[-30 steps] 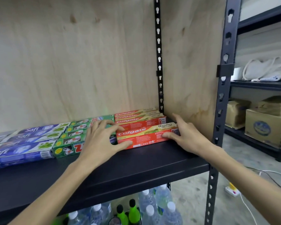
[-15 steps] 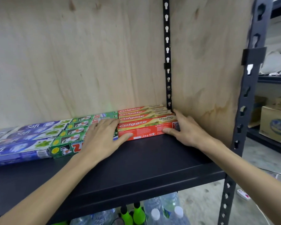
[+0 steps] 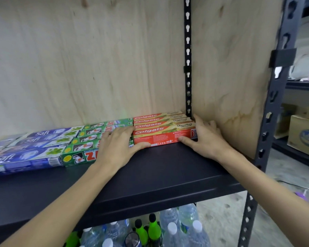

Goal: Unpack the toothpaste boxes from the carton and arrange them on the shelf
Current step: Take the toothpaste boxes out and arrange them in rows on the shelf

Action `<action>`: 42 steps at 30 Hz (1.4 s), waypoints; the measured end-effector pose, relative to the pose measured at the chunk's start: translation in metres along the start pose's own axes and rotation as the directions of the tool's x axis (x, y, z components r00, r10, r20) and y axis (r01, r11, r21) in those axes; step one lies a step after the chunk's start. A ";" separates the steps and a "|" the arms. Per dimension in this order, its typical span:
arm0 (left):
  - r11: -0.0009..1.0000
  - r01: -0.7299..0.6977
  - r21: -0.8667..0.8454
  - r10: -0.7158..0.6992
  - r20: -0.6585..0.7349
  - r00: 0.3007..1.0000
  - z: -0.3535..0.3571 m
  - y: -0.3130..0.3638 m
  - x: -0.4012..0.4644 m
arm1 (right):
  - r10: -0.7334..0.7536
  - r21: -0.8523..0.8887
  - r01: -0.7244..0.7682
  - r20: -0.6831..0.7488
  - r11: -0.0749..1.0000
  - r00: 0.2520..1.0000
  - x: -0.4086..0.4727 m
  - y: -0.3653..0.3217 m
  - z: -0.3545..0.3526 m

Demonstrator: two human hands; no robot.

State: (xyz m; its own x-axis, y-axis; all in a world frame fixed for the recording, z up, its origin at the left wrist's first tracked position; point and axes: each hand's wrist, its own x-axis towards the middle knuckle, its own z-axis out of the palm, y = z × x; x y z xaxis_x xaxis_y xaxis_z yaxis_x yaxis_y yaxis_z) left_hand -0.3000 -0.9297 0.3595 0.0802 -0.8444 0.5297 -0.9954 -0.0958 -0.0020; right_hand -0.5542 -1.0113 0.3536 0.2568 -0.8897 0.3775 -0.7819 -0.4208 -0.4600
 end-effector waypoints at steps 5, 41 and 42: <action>0.999 0.001 -0.039 0.001 0.047 0.999 -0.005 0.000 0.000 | -0.141 -0.120 0.131 -0.071 0.984 0.988 -0.019 -0.009 -0.003; 0.996 0.038 -0.081 -0.036 0.021 0.999 -0.035 -0.159 -0.056 | -0.397 -0.237 0.381 -0.022 0.894 0.918 -0.001 -0.132 0.083; 0.996 0.038 -0.086 -0.036 0.028 0.999 -0.034 -0.159 -0.057 | -0.399 -0.242 0.381 -0.024 0.892 0.917 -0.003 -0.132 0.083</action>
State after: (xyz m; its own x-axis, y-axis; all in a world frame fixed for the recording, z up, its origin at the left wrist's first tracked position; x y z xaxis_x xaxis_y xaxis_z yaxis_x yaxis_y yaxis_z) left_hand -0.1483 -0.8485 0.3590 0.1172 -0.8546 0.5058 -0.9924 -0.0823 0.0910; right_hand -0.4044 -0.9678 0.3467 0.5333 -0.6438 0.5488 -0.7371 -0.6720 -0.0720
